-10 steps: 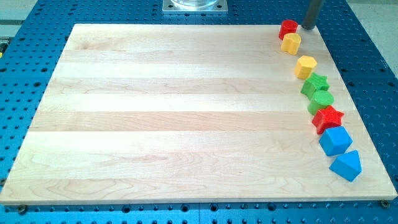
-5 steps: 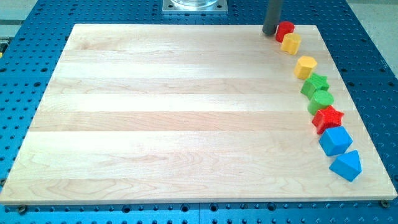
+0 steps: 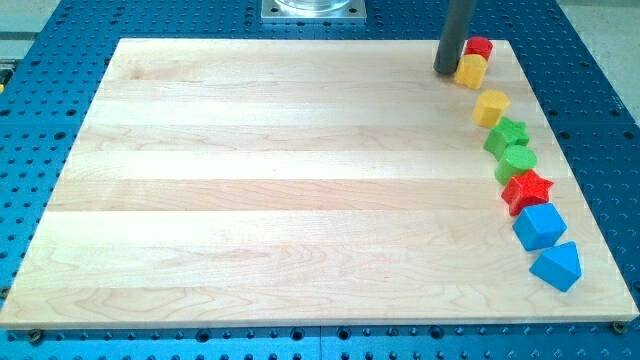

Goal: Move the red circle yellow heart vertically above the yellow hexagon

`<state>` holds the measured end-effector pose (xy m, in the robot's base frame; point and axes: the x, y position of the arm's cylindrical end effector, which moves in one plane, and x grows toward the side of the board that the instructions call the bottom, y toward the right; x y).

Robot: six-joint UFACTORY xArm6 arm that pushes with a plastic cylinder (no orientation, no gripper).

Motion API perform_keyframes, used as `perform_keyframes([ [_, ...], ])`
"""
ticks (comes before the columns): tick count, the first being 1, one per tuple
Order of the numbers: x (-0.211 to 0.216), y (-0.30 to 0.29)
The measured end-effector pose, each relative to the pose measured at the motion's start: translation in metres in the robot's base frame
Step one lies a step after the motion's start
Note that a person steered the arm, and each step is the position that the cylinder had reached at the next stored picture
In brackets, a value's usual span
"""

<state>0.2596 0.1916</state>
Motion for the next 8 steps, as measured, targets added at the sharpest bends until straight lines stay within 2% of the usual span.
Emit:
perform_keyframes([
  [3,0.007,0.009],
  [5,-0.023,-0.006],
  [8,-0.029,-0.006],
])
